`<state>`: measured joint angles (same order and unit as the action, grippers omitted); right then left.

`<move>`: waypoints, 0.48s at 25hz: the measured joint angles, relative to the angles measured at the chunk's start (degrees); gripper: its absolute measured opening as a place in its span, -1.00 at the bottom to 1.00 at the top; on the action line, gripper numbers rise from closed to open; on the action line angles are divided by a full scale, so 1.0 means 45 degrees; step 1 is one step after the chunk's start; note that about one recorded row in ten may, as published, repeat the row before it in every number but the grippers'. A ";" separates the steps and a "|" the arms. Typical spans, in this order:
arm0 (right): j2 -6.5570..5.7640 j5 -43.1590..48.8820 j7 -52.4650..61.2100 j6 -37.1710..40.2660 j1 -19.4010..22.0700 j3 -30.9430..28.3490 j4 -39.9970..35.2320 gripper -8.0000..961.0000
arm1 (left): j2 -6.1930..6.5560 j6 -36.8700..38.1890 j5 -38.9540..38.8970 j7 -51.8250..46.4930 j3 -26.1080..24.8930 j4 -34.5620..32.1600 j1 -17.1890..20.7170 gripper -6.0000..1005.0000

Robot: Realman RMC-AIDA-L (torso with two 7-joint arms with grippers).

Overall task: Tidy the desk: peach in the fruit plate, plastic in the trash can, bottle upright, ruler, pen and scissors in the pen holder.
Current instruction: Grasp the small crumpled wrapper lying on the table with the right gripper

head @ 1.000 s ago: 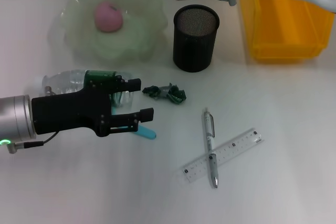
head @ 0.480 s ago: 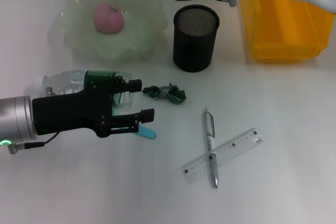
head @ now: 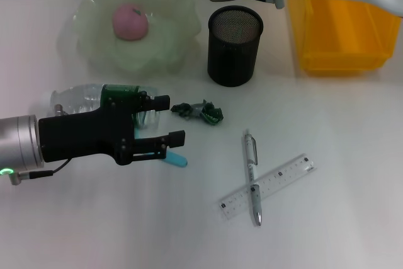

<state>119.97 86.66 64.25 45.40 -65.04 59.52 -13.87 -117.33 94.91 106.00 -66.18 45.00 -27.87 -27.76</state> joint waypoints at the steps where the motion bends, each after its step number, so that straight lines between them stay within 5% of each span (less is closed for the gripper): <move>1: 0.0000 0.0000 -0.0001 0.0031 0.0010 -0.0012 -0.0006 0.57 | 0.0000 -0.0006 0.0000 0.0000 0.0000 -0.0004 0.0002 0.51; 8: 0.0000 -0.0206 -0.0003 0.0824 0.0624 -0.0052 -0.0409 0.57 | 0.0000 -0.0034 -0.0001 0.0000 0.0001 -0.0053 0.0007 0.51; 12: -0.0033 -0.0724 0.0251 0.2366 0.1991 0.0019 -0.1594 0.57 | 0.0000 -0.0035 0.0000 0.0001 0.0001 -0.0066 0.0016 0.51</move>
<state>119.82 83.40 65.38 56.05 -56.08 59.61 -21.04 -117.33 94.75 106.00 -66.17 45.00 -28.17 -27.69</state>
